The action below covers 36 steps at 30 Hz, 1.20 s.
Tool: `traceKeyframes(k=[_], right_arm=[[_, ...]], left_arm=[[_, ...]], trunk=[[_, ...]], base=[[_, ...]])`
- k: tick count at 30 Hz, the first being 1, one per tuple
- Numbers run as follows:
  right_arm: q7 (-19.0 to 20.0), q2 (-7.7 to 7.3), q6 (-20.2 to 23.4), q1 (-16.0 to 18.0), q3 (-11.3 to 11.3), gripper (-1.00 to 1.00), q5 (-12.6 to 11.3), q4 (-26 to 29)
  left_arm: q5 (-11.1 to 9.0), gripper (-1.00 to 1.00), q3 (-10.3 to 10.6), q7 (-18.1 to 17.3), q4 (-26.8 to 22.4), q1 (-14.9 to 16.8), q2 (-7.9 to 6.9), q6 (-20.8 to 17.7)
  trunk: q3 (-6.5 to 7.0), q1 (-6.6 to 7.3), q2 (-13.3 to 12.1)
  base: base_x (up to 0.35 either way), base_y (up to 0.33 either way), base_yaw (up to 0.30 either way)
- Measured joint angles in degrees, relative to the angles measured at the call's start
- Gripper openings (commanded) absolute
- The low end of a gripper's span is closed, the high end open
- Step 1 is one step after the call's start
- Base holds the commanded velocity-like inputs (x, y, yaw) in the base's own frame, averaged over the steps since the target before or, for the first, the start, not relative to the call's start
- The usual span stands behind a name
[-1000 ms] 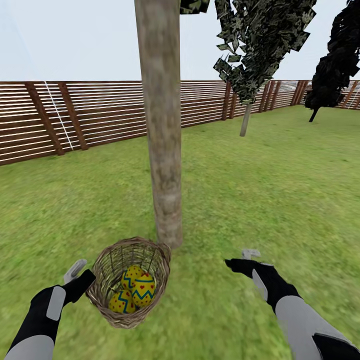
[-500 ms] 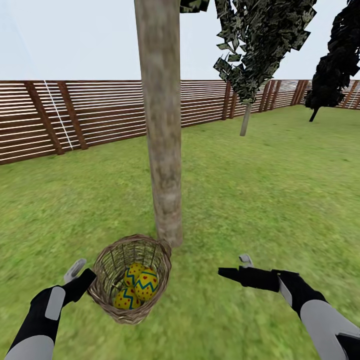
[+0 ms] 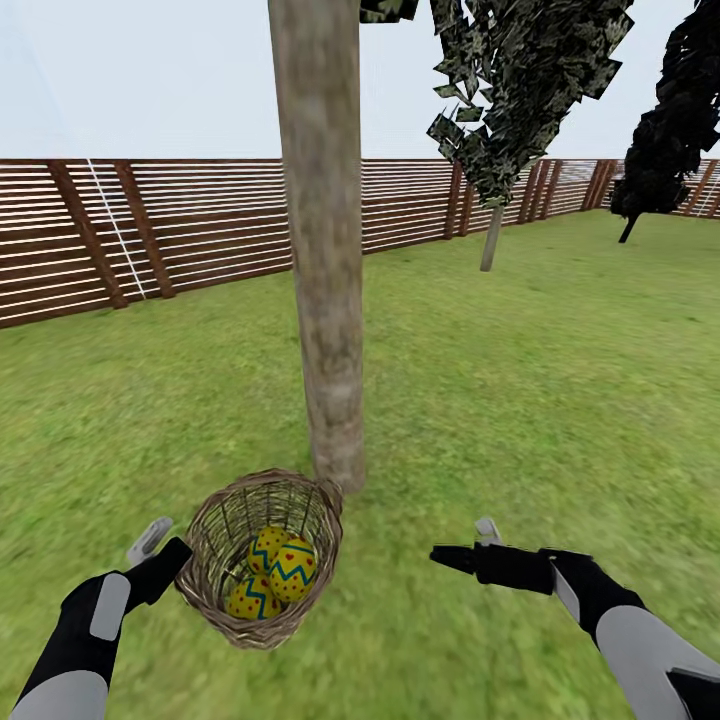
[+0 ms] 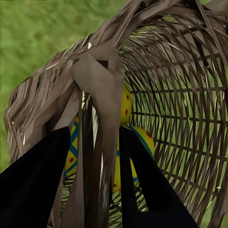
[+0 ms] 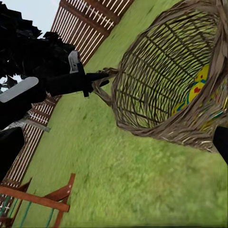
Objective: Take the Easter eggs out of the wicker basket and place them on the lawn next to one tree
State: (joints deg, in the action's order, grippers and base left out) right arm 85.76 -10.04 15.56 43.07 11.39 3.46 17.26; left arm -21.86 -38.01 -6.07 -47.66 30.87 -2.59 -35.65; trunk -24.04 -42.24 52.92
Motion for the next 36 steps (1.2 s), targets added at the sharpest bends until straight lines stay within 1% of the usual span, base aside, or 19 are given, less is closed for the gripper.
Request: traceKeyframes(k=[36], right_arm=[[0.00,-0.01,0.01,-0.05,-0.09,1.00,0.10,-0.40]], left_arm=[[-0.03,-1.00,-0.24,0.01,0.01,0.00,-0.07,-0.01]], trunk=[[-6.47,-7.91,14.45]], base=[[0.000,0.000,0.000]])
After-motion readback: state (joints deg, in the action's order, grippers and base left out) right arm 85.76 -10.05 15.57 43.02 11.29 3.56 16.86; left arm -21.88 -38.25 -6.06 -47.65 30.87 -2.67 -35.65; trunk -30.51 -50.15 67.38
